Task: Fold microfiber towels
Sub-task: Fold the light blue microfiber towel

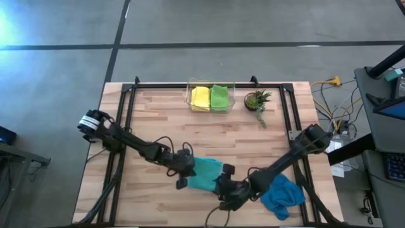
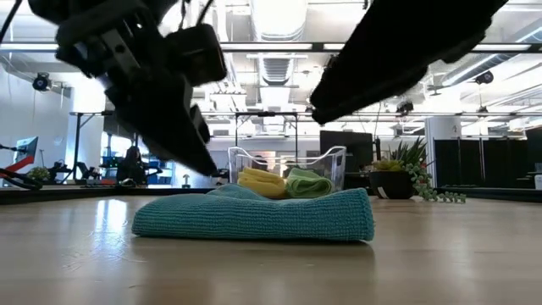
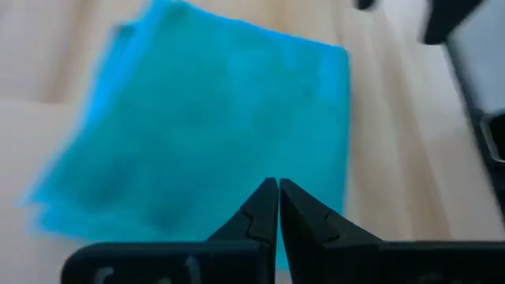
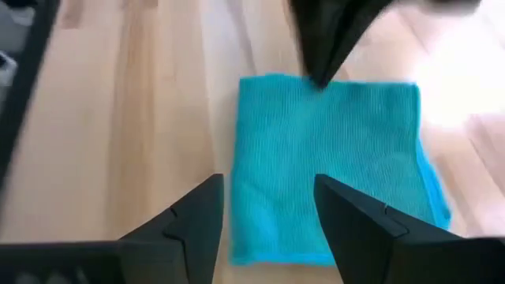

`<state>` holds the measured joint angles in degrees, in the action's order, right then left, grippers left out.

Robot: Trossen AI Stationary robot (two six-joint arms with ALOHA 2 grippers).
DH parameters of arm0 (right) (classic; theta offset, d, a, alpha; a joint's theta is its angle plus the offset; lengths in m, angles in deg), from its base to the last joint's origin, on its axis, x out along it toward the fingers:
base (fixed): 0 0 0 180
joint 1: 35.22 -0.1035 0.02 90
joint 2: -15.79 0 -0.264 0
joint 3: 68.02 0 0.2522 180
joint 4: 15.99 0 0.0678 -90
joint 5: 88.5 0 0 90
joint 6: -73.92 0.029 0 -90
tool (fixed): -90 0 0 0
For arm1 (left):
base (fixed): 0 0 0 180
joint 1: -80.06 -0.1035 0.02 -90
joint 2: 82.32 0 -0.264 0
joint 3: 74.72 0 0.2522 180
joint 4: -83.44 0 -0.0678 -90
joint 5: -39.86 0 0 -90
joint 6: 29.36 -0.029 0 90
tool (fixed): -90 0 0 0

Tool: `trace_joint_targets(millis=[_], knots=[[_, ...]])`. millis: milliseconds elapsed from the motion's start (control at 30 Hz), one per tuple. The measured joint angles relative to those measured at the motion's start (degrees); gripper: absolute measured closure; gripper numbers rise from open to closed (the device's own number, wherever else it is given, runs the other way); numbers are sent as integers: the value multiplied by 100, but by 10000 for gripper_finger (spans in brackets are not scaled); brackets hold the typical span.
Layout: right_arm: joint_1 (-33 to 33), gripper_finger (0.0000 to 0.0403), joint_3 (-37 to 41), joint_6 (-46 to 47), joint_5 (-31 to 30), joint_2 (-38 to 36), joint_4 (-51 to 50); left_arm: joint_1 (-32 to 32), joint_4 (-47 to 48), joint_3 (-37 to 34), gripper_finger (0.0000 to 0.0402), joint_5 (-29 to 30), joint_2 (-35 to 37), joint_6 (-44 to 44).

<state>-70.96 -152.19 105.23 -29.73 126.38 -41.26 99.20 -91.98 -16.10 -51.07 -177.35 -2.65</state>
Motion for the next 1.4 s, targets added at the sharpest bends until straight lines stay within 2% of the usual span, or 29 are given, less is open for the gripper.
trace_joint_targets(millis=[100,167,300,567,900,1067,1400], knots=[[-14,206,59,-505,38,121,-25,5,-359,13,402,-339,-306,37],[-27,203,133,-612,297,195,5,5,-589,22,402,-356,-466,174],[-97,202,348,-855,562,169,145,-6,-459,4,402,-324,-577,297],[-139,201,466,-1271,559,202,220,-4,-209,0,402,-173,-582,297],[-99,202,700,-2257,332,206,1093,-98,-198,-11,402,-171,-605,295],[-67,202,893,-2633,314,246,1201,-163,-196,-11,402,-171,-607,295],[66,202,871,-3023,621,600,1613,-193,-191,-11,402,-175,-608,299]])
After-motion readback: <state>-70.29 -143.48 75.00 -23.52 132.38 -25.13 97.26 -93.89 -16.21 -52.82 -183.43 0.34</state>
